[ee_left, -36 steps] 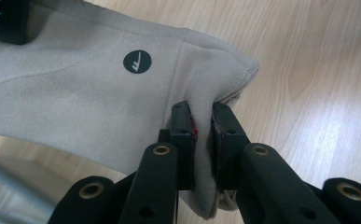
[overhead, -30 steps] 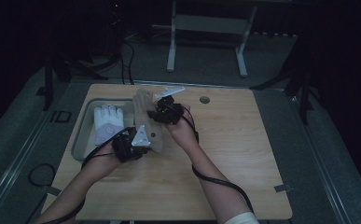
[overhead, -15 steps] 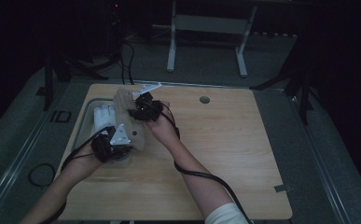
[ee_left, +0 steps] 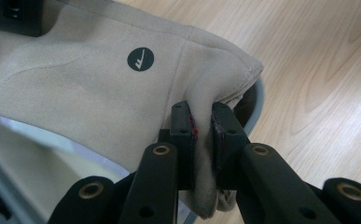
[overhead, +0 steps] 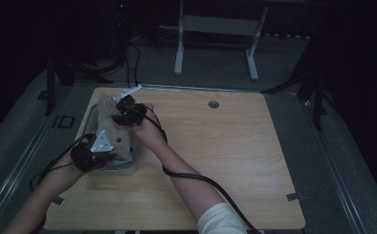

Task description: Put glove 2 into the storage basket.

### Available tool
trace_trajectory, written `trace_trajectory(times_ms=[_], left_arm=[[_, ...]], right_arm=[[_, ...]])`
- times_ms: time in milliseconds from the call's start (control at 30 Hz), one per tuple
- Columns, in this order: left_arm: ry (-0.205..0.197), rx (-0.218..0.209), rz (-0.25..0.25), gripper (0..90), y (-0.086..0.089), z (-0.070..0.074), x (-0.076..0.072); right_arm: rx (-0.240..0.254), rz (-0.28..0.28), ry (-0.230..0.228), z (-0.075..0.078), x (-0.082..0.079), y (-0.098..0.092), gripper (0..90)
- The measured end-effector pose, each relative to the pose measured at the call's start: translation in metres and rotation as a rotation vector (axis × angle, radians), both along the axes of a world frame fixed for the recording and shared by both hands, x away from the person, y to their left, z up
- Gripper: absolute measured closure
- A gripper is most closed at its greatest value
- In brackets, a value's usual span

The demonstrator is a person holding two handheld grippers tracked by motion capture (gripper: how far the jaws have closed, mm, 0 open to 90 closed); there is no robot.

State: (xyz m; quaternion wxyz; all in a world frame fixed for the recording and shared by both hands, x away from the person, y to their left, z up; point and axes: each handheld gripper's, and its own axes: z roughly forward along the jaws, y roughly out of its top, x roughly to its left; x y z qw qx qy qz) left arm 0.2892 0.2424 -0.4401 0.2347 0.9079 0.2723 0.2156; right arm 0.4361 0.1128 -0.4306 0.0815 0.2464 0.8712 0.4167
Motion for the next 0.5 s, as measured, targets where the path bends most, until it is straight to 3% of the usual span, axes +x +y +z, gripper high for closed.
trace_trajectory(times_ms=[133,333,500], left_arm=[[0.002,-0.005,0.022,81.3,0.009,-0.003,0.001],[0.018,-0.031,0.038,81.2,0.013,-0.014,0.009],[0.046,-0.027,0.031,81.2,0.008,-0.027,0.015]], right_arm=[[-0.001,0.006,0.002,-0.003,0.001,0.014,71.2],[-0.001,-0.014,0.037,-0.017,0.011,0.019,71.1],[-0.043,-0.028,0.063,-0.035,0.018,0.017,70.4]])
